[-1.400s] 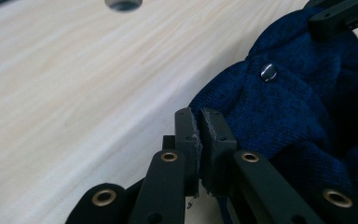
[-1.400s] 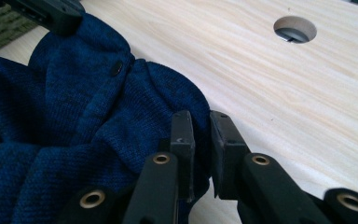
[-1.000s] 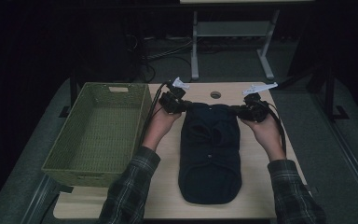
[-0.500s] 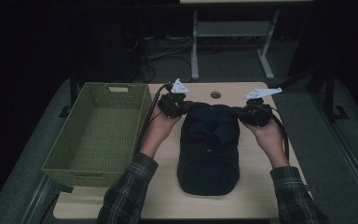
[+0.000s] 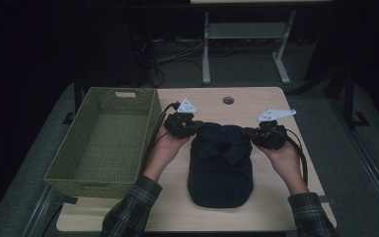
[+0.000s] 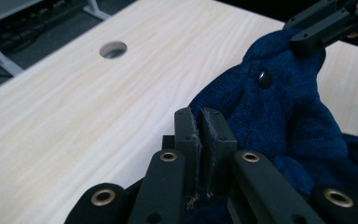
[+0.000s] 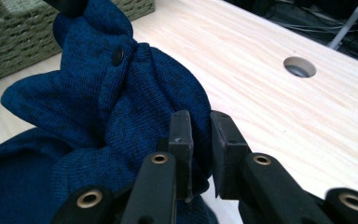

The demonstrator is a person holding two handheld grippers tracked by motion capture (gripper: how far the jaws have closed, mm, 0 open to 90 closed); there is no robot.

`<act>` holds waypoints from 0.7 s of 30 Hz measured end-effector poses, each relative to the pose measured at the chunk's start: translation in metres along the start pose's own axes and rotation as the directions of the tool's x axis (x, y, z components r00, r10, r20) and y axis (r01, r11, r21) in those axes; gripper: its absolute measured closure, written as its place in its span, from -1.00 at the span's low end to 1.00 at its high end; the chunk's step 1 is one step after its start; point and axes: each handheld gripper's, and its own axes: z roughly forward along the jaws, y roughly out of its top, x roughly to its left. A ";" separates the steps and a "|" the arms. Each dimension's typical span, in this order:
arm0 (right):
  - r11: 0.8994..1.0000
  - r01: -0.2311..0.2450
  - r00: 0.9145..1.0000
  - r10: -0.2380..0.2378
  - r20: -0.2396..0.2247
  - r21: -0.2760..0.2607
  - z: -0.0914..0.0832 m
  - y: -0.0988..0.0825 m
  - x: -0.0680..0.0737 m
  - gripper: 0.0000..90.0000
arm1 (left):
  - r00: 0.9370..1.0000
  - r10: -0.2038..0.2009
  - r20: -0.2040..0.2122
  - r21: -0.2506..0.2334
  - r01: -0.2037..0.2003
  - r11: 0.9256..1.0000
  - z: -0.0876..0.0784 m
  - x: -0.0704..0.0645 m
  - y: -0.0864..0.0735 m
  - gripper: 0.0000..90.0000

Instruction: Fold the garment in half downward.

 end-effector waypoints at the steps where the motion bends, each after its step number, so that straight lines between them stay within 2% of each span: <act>1: 1.000 0.000 1.000 0.000 0.000 0.000 0.000 0.000 0.000 0.77 | 1.000 0.000 0.000 0.000 0.000 1.000 0.000 0.000 0.000 0.90; 10: 1.000 0.004 1.000 -0.004 -0.024 -0.010 -0.006 -0.014 0.012 0.76 | 0.999 -0.017 0.036 0.010 0.017 1.000 -0.004 -0.011 -0.018 0.90; 14: 1.000 -0.003 0.999 0.003 -0.045 -0.003 -0.009 -0.023 0.018 0.75 | 0.999 -0.010 0.051 0.018 0.009 1.000 -0.006 -0.018 -0.026 0.89; 18: 1.000 -0.012 0.998 0.011 -0.059 -0.010 -0.011 -0.036 0.025 0.74 | 0.996 -0.025 0.081 0.024 0.023 0.999 -0.006 -0.024 -0.038 0.88; 21: 1.000 -0.020 0.997 0.020 -0.074 0.009 -0.010 -0.042 0.028 0.72 | 0.995 -0.028 0.098 0.037 0.025 0.999 -0.005 -0.027 -0.043 0.87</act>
